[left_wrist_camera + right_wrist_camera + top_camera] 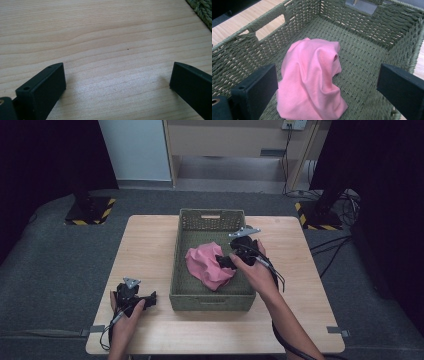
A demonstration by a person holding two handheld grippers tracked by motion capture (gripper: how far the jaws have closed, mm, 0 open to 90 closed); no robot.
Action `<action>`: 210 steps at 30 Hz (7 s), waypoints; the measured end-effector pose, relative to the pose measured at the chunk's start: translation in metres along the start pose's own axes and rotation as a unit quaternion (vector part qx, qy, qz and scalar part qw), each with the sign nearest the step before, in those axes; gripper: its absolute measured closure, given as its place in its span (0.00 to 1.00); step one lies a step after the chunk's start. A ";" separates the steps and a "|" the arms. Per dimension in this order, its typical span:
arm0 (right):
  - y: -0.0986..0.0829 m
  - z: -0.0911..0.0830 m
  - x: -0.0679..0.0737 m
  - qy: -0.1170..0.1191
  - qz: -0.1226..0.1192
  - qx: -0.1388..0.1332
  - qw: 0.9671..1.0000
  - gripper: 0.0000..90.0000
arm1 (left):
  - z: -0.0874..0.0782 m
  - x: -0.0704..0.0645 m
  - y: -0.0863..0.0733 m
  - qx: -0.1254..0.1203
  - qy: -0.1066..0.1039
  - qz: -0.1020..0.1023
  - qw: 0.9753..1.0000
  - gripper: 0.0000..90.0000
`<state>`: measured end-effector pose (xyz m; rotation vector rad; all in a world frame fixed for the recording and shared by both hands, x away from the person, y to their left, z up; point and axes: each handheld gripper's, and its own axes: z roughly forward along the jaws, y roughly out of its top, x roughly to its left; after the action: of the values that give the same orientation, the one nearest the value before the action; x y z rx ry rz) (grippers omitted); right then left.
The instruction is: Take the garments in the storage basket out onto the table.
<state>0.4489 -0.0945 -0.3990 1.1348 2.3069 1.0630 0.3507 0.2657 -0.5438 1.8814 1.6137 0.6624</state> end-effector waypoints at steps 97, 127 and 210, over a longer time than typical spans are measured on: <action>-0.011 0.098 0.007 0.011 0.013 0.115 0.993 0.04 | 0.000 0.000 0.000 0.000 0.000 0.000 1.000 0.00; -0.011 0.131 0.008 0.020 -0.015 0.169 0.985 0.03 | 0.000 0.001 0.001 0.001 -0.003 0.003 1.000 0.00; 0.033 0.036 0.008 0.049 -0.045 0.092 0.994 0.70 | 0.000 0.001 0.001 0.001 -0.005 0.004 1.000 0.00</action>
<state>0.4826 -0.0582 -0.3968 1.0530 2.5516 0.9070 0.3517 0.2667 -0.5437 1.8907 1.6015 0.6554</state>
